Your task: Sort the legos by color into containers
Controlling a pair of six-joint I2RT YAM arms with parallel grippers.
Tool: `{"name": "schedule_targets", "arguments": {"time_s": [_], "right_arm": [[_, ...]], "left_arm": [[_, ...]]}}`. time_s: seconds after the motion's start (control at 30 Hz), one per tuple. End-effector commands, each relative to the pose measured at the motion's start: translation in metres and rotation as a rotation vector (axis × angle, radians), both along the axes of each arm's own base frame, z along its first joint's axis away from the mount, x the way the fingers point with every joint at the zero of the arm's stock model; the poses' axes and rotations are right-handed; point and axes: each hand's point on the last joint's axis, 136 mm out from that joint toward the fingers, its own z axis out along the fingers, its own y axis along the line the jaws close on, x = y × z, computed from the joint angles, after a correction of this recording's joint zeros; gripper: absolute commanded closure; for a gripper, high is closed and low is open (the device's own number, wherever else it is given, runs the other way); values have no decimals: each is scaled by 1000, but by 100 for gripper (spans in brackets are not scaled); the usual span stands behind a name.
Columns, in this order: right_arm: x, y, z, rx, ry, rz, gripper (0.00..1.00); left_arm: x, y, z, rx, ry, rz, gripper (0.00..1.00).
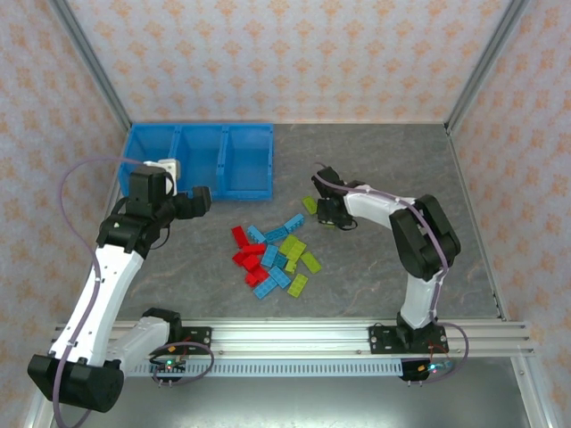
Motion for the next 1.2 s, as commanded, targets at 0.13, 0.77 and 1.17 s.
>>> {"name": "schedule_targets", "arguments": {"time_s": [0.13, 0.77, 1.17], "right_arm": [[8, 51, 142, 159, -382, 77, 73], [126, 223, 122, 57, -594, 440, 70], [112, 216, 184, 82, -628, 459, 50]], "left_arm": [[-7, -1, -4, 62, -25, -69, 0], [-12, 0, 1, 102, -56, -101, 0], [-9, 2, -5, 110, -39, -90, 0]]}}
